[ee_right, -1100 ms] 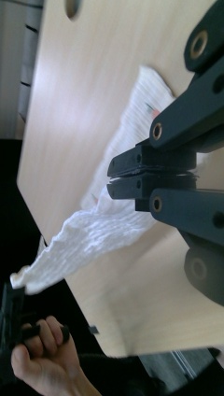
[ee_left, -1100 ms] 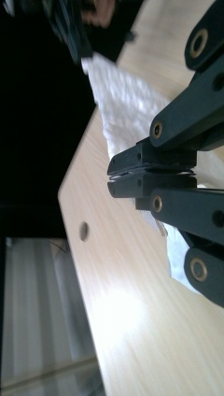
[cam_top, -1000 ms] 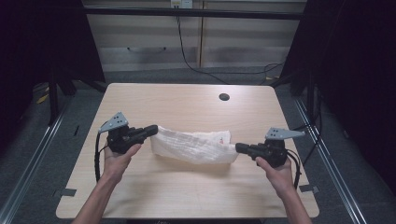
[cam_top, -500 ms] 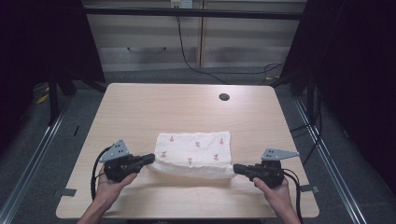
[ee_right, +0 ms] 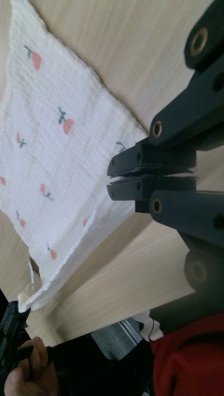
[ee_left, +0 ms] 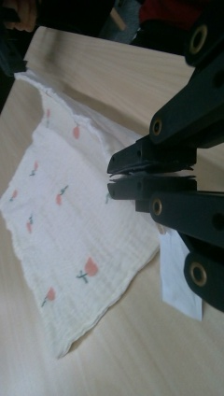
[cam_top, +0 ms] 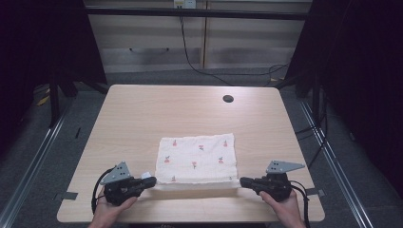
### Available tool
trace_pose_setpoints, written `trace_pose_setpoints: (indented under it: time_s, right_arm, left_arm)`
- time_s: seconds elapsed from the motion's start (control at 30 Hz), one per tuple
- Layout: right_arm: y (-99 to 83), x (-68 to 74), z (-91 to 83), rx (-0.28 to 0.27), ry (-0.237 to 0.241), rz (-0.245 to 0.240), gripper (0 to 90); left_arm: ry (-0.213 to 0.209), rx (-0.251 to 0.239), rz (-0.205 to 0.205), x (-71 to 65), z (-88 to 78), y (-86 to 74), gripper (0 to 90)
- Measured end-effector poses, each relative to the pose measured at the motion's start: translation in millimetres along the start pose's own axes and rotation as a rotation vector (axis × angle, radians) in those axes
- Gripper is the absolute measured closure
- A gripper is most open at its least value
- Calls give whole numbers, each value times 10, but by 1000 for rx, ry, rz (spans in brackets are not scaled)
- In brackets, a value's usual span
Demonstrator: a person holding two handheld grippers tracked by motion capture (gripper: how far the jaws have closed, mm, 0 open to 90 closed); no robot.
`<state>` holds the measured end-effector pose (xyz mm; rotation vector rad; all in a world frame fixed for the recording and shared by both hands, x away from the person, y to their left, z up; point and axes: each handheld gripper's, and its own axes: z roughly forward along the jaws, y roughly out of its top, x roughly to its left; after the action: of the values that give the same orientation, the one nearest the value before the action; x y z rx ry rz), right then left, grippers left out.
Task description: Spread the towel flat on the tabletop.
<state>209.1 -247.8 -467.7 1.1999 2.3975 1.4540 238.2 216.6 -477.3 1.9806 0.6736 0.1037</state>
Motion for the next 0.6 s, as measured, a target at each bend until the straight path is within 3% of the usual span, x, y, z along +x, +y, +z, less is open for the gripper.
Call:
trace_pose_setpoints:
  time_s: [0.07,0.23,0.37,0.6]
  right_arm:
    - [-58,24,-10,12,14,11,864]
    - [-133,110,-7,37,55,9,829]
    - [-135,206,-46,20,76,-10,799]
    - [-125,252,-98,12,92,-13,763]
  left_arm:
    - [-54,-1,-16,-62,-13,-24,852]
    - [-48,-46,-28,-61,-88,13,841]
    - [-42,-86,-43,-36,-166,30,783]
    - [0,-87,-66,67,-227,20,776]
